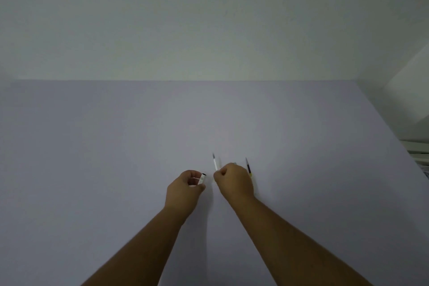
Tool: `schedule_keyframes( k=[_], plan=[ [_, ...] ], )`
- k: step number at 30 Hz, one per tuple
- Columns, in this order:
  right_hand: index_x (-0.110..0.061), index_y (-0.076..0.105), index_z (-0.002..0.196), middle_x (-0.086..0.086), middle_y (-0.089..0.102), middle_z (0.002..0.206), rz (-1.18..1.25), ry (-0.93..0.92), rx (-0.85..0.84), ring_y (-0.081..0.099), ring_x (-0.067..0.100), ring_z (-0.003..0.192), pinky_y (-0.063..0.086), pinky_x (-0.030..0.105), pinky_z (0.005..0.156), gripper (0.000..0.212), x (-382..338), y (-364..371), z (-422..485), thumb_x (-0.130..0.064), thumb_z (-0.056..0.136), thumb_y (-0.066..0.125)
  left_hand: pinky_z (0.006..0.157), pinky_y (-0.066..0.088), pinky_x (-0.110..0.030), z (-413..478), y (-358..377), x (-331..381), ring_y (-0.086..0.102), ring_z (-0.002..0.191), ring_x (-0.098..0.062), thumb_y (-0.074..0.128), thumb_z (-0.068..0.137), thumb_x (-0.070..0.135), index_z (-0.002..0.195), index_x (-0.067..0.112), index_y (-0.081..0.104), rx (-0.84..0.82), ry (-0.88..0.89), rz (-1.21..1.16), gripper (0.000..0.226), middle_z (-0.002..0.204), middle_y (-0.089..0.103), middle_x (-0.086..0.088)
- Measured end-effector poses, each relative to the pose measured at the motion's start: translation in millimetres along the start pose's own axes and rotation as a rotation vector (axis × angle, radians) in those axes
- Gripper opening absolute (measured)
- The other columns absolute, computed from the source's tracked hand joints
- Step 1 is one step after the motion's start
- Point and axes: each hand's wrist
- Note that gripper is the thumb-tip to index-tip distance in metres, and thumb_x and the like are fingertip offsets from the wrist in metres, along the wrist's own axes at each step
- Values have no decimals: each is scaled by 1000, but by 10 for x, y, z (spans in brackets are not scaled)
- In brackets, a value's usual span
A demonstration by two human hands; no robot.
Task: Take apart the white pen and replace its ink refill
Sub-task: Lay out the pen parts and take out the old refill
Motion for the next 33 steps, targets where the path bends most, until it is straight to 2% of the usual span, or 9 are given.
schedule_keyframes(
  k=[3,5,15,18,21,24,27,31,33],
  plan=[
    [-8,68,89,-3,61,69,488,60,48,53,13,62,40,20,52,22,-81,-86,3,-24,86,55,64,46,-21,-12,-15,10,60,79,-12,65,83,21,91,33,60,-9,25,44,15,90,64,8],
    [-7,69,89,-7,56,62,577,69,68,47,8,54,36,18,51,22,-93,-126,1,-24,86,56,57,43,-17,-23,-15,32,59,75,-8,65,83,20,87,35,60,-12,41,55,16,87,64,9],
    [-10,68,85,-3,61,70,586,-17,-52,49,8,59,40,19,56,16,39,-154,-106,-23,84,59,58,41,-13,-119,35,137,58,74,0,66,84,20,93,32,62,-13,119,55,15,82,63,14],
    [-7,65,77,-3,53,62,685,-2,-35,44,10,58,37,21,56,25,73,-190,-123,-31,83,62,56,39,-12,-144,37,165,59,72,-2,66,84,19,88,35,61,-17,139,83,17,80,62,15],
    [-16,66,73,1,58,71,778,2,-4,47,12,65,41,23,61,19,75,-268,-87,-31,84,62,54,38,-12,-150,38,189,59,70,-4,66,85,20,88,34,61,-18,154,134,15,82,62,12],
    [-22,66,71,-4,62,70,711,-35,-104,55,11,69,44,20,64,13,81,-291,-81,-27,83,65,54,39,-12,-153,55,214,60,72,-6,65,85,20,92,32,63,-18,163,140,14,86,64,9],
    [-25,68,75,-10,67,77,685,-26,-193,61,8,80,44,18,67,16,112,-291,-88,-39,82,65,54,39,-12,-165,78,250,60,73,-6,65,85,20,91,33,62,-30,178,141,15,85,64,12],
    [-21,67,77,-8,63,73,753,197,68,58,11,71,39,24,59,21,255,-451,72,-35,87,57,52,38,-16,-164,66,245,60,71,-7,65,83,19,80,40,59,-42,137,77,22,81,62,16],
    [-13,65,82,1,65,78,471,192,159,57,19,76,39,25,62,20,403,-522,150,-26,89,52,53,39,-17,-161,62,223,59,71,-8,65,83,19,83,36,61,-46,117,36,18,82,62,15]
  ],
)
Point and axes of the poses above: each hand's wrist, its own z-axis towards the middle knuckle, its own y-axis out of the palm, x = y × z
